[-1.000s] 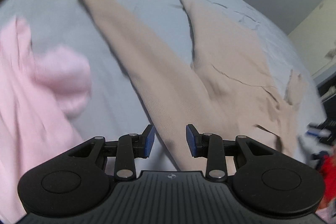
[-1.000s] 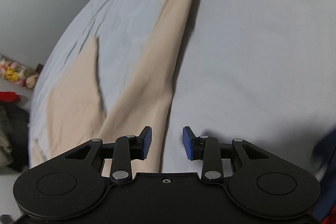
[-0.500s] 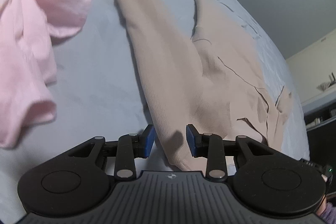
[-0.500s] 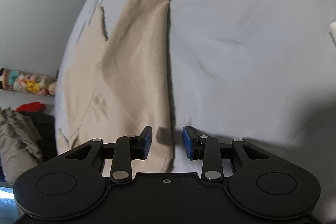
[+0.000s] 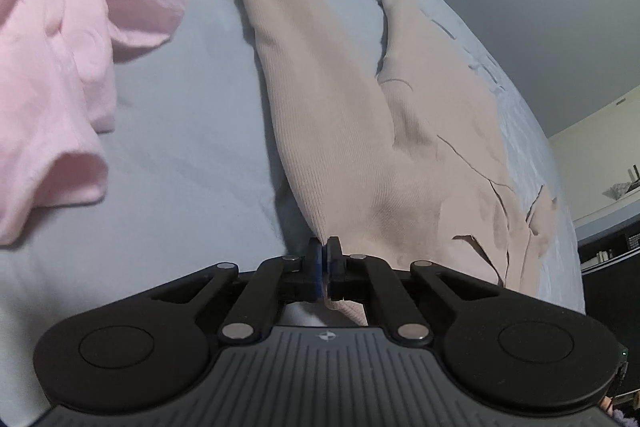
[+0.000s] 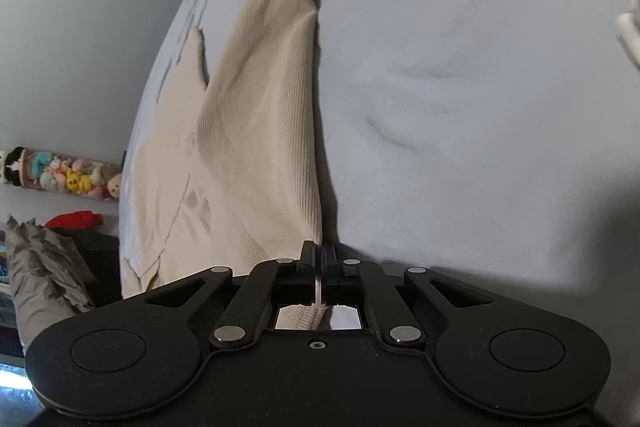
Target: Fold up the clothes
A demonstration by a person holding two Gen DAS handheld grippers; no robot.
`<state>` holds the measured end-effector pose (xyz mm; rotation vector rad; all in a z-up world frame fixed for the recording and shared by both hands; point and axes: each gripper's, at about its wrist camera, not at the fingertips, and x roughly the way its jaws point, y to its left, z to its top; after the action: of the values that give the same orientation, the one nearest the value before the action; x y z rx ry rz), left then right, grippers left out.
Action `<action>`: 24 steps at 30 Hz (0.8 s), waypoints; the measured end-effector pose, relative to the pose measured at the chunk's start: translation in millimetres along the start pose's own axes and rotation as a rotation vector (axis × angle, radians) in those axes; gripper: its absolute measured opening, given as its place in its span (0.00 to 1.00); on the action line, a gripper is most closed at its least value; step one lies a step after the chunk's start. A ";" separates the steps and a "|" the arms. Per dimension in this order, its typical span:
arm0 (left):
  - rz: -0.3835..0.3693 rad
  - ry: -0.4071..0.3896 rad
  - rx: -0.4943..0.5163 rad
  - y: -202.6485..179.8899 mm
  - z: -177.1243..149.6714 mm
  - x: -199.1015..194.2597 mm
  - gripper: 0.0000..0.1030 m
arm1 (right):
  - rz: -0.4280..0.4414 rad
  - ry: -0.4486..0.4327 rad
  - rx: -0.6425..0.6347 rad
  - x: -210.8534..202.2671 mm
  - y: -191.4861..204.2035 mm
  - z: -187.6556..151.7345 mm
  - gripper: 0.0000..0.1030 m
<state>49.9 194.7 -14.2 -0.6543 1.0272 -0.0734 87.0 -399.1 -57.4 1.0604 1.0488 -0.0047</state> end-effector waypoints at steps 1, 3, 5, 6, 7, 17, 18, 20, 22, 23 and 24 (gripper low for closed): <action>0.024 0.009 0.002 -0.7 0.1 0.0 0.01 | -0.016 0.008 -0.008 0.1 2.3 -2.6 0.00; 0.039 0.021 0.006 -1.4 0.5 0.6 0.01 | -0.032 0.005 -0.031 1.4 7.3 -3.4 0.00; 0.049 0.028 0.001 -0.5 1.2 5.1 0.01 | -0.056 0.003 -0.064 5.4 13.3 -3.6 0.00; 0.051 0.030 0.000 0.3 1.0 6.4 0.01 | -0.064 0.005 -0.067 7.0 13.6 -3.2 0.00; 0.060 0.031 0.004 0.1 0.8 8.5 0.02 | -0.071 0.008 -0.070 8.5 13.9 -2.7 0.00; 0.208 -0.050 0.187 -37.6 -5.4 -18.8 0.37 | -0.101 -0.095 -0.216 -20.3 31.2 -9.5 0.36; 0.225 -0.059 0.216 -44.7 -6.9 -21.1 0.41 | -0.102 -0.102 -0.225 -22.3 32.6 -10.3 0.42; 0.278 -0.090 0.306 -68.4 -14.3 -30.1 0.46 | -0.099 -0.141 -0.294 -31.1 43.8 -16.2 0.43; 0.307 -0.106 0.357 -88.0 -21.7 -38.3 0.51 | -0.106 -0.180 -0.381 -40.8 59.7 -25.3 0.47; 0.315 -0.113 0.374 -97.3 -25.0 -42.8 0.54 | -0.107 -0.178 -0.404 -42.5 65.3 -29.0 0.48; 0.321 -0.120 0.387 -106.5 -28.3 -47.4 0.59 | -0.103 -0.170 -0.415 -43.1 68.6 -31.3 0.48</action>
<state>27.3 112.0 69.6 -0.1365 0.9569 0.0472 73.4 -359.9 19.0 0.6189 0.8998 0.0376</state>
